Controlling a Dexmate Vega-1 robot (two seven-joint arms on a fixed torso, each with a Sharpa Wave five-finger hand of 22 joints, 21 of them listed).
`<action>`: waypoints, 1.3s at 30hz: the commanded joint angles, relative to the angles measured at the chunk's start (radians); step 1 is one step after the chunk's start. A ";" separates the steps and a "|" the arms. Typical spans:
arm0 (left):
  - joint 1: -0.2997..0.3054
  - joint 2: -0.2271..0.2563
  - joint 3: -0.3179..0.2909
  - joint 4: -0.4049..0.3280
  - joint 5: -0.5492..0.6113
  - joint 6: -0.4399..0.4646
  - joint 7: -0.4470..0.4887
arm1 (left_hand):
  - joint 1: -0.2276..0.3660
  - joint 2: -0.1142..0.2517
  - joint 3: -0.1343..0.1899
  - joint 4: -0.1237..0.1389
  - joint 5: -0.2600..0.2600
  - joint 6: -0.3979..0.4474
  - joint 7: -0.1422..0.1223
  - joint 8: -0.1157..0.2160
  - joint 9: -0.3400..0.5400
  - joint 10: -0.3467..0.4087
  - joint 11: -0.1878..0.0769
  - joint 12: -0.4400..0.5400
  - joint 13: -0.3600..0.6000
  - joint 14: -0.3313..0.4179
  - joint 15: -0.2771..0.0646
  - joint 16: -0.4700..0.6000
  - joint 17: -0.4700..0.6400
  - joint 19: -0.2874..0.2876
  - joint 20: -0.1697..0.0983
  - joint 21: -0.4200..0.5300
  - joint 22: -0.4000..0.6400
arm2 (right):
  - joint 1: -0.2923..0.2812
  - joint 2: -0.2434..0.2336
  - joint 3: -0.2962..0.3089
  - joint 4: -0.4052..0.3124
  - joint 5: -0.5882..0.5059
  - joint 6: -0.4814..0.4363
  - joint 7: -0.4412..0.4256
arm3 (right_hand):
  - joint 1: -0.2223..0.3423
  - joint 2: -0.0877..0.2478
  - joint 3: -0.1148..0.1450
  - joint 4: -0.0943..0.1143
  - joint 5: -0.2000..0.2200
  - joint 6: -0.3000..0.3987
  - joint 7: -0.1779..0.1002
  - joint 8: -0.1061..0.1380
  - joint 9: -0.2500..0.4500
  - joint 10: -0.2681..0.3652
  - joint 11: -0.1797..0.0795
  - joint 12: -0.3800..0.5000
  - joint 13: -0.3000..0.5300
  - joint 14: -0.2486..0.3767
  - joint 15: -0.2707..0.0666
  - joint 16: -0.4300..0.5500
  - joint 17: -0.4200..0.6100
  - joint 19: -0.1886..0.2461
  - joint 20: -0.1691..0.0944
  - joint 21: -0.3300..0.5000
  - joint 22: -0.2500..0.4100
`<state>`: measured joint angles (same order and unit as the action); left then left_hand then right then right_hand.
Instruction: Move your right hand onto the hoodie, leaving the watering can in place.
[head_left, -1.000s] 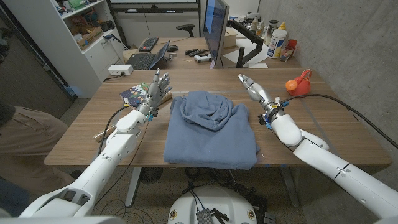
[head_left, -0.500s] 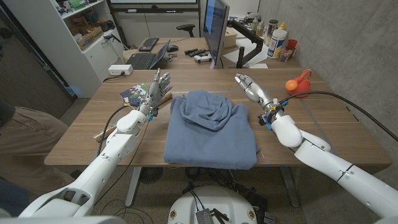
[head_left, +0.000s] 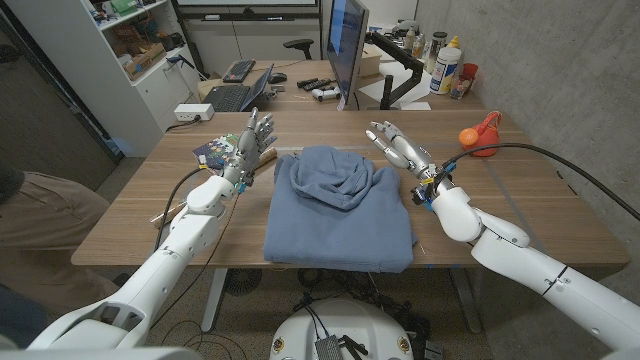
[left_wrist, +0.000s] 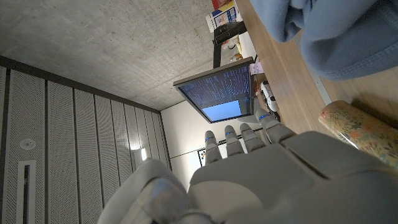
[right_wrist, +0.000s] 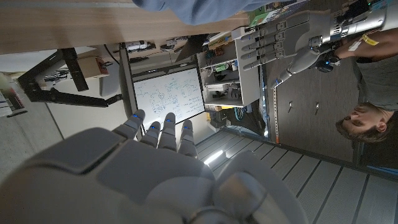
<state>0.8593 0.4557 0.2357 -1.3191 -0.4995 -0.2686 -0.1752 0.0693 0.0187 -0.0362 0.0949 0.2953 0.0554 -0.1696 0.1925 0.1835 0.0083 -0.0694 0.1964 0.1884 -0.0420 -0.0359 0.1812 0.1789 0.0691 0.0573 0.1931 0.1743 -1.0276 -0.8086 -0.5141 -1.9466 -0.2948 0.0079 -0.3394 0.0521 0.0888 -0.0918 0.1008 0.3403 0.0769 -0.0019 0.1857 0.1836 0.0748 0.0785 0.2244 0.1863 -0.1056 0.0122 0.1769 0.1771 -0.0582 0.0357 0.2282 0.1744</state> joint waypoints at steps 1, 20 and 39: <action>0.003 0.007 0.000 -0.007 -0.002 -0.006 0.008 | 0.009 0.005 -0.005 0.005 0.000 0.000 -0.008 0.005 0.006 -0.004 -0.003 0.006 0.003 -0.010 0.004 0.006 0.004 -0.003 -0.004 0.003 0.006 | 0.013 -0.014 -0.035 -0.056 -0.112 -0.047 0.036 | 0.013 0.015 0.004 -0.001 0.005 0.005 -0.007 0.010 0.002 0.004 -0.004 -0.002 0.003 -0.014 0.001 0.001 0.001 -0.014 -0.002 -0.006 0.003; 0.005 0.011 0.001 -0.007 -0.005 -0.008 0.010 | 0.009 0.006 -0.007 0.004 -0.001 -0.001 -0.007 0.005 0.006 -0.003 -0.001 0.007 0.003 -0.010 0.004 0.007 0.003 -0.005 -0.004 0.003 0.006 | 0.046 -0.016 -0.076 -0.066 -0.208 -0.058 0.088 | 0.024 0.020 0.011 -0.007 0.007 0.004 -0.008 0.009 0.002 -0.005 -0.009 -0.005 0.003 -0.023 0.002 0.000 0.001 -0.021 -0.003 -0.014 0.003; 0.001 0.011 0.005 -0.004 -0.004 -0.006 0.010 | 0.009 0.007 -0.009 0.004 -0.001 -0.002 -0.006 0.005 0.006 -0.004 -0.003 0.007 0.003 -0.011 0.005 0.007 0.003 -0.004 -0.006 0.004 0.006 | 0.049 -0.001 -0.132 -0.108 -0.387 -0.145 0.111 | 0.051 0.024 0.023 -0.022 0.012 -0.008 -0.012 0.008 0.002 -0.011 -0.012 -0.007 0.003 -0.030 0.000 0.000 0.000 -0.024 -0.002 -0.020 0.003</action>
<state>0.8645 0.4690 0.2374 -1.3299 -0.5033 -0.2759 -0.1616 0.0692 0.0187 -0.0404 0.0994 0.2953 0.0554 -0.1696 0.1925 0.1835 0.0083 -0.0694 0.2003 0.1885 -0.0464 -0.0314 0.1812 0.1789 0.0635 0.0517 0.1931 0.1744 -0.9742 -0.8179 -0.6214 -2.0239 -0.5857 -0.0776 -0.2427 0.0934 0.1002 -0.0726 0.0815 0.3472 0.0713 -0.0074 0.1857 0.1836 0.0640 0.0678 0.2164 0.1864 -0.1272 0.0125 0.1770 0.1772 -0.0727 0.0358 0.2107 0.1743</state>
